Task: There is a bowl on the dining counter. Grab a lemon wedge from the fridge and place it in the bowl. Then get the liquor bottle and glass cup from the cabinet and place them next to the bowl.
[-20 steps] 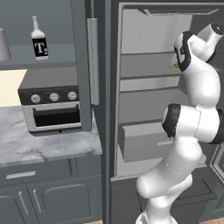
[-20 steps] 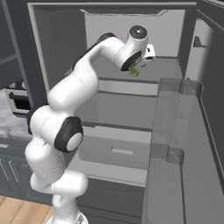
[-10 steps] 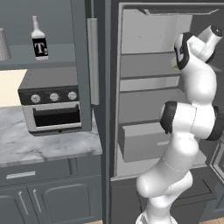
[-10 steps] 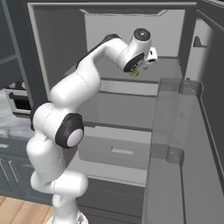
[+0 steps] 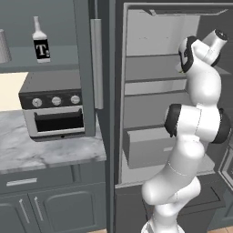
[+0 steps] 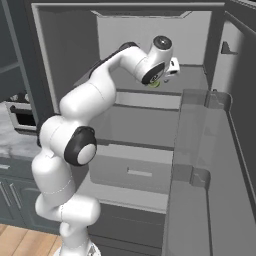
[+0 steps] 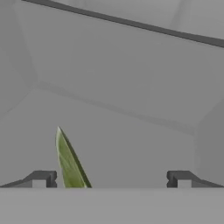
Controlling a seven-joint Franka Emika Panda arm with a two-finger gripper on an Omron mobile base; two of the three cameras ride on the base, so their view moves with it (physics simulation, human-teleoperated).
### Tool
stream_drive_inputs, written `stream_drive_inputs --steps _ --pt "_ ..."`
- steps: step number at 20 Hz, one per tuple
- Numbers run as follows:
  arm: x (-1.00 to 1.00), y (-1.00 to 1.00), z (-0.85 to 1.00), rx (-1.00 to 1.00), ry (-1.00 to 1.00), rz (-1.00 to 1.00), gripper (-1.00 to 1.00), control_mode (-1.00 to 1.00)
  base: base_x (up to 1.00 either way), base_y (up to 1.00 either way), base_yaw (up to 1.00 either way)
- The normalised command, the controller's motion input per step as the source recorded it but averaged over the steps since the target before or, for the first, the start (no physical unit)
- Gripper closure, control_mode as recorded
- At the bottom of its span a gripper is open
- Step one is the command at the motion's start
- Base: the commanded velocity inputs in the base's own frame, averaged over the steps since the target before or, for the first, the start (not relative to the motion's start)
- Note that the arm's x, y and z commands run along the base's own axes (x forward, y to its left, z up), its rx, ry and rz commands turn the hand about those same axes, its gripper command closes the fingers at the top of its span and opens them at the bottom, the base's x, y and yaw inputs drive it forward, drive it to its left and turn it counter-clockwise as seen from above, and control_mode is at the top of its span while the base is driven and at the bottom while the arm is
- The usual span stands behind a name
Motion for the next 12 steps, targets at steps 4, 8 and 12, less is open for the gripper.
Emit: stream_drive_inputs --steps 4,8,12 --pt "0.01 0.00 -0.19 0.00 0.01 0.00 -1.00 -1.00 0.00 0.00 0.00" --pt "0.00 0.00 -0.23 0.00 0.01 0.00 -1.00 -1.00 0.00 0.00 0.00" --pt "0.05 0.00 -0.31 0.00 0.04 0.00 1.00 -1.00 0.00 0.00 0.00"
